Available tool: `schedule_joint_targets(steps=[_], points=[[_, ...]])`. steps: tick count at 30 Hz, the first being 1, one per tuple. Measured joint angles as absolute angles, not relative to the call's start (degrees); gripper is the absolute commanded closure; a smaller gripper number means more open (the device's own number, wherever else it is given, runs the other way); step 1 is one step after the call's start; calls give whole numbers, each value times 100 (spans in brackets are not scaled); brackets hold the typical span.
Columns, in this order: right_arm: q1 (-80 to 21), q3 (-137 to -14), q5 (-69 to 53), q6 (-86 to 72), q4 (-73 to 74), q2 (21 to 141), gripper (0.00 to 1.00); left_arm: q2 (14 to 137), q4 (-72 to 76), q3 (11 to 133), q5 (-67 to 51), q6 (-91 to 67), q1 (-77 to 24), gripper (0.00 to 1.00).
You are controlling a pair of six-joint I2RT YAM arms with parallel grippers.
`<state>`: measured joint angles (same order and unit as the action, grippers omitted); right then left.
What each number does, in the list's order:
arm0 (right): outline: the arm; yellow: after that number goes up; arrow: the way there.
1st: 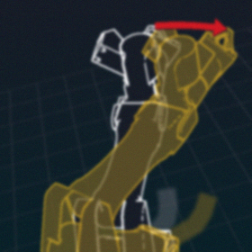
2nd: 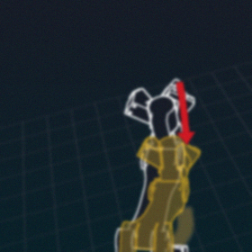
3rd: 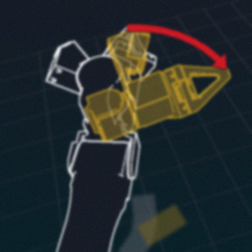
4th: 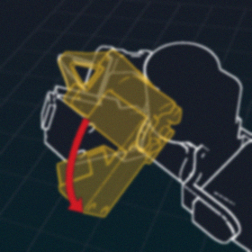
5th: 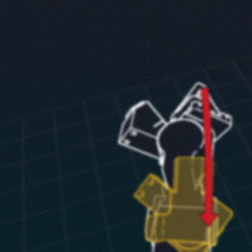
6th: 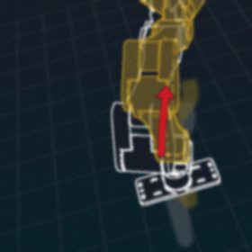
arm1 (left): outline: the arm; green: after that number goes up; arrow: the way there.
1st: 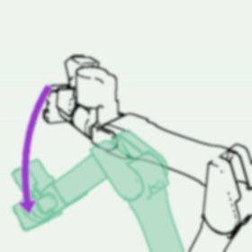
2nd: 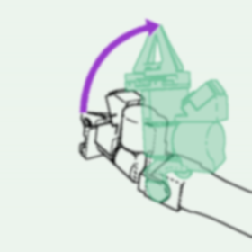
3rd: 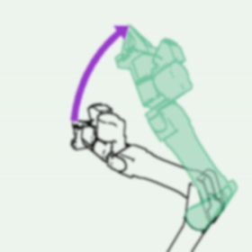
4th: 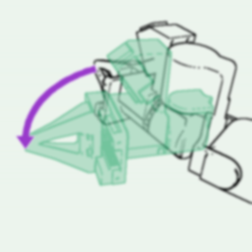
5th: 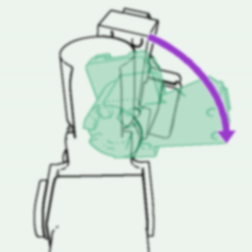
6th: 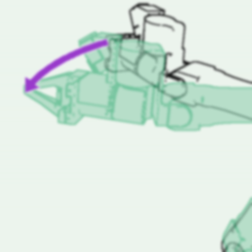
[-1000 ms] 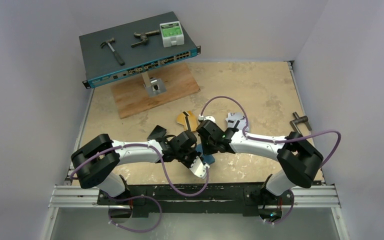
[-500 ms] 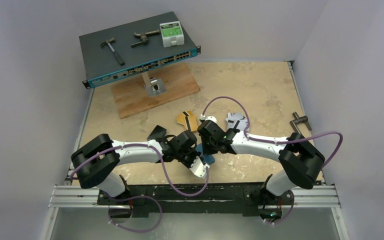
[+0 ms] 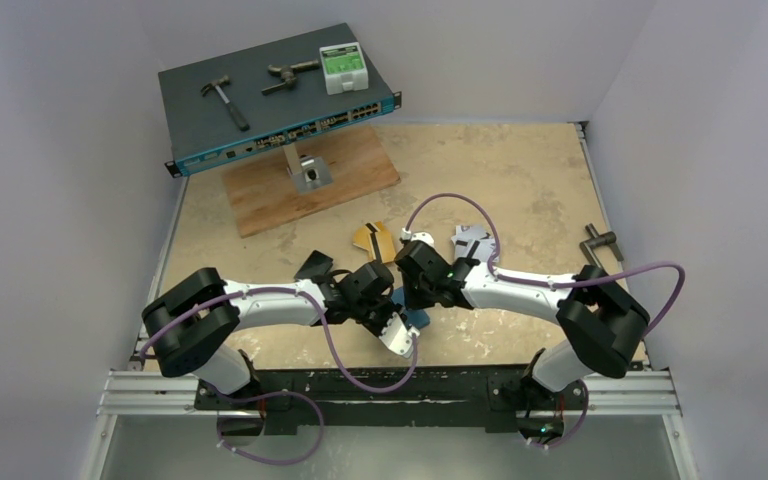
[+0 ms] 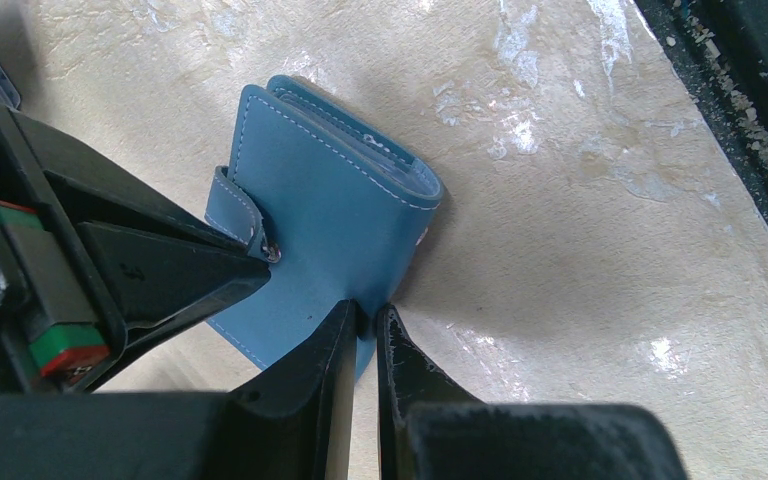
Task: Put the credit cards into the card holder
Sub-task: Close the card holder at the center of the board.
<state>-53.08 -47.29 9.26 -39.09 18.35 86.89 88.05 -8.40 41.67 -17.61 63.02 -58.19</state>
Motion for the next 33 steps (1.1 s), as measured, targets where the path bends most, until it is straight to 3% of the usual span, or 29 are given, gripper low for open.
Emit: schedule_joint_targets(steps=[33], points=[[-5290, -4283, 952, -4353, 1240, 8527, 100, 8805, -847, 4167, -1756, 6300, -5819, 100]])
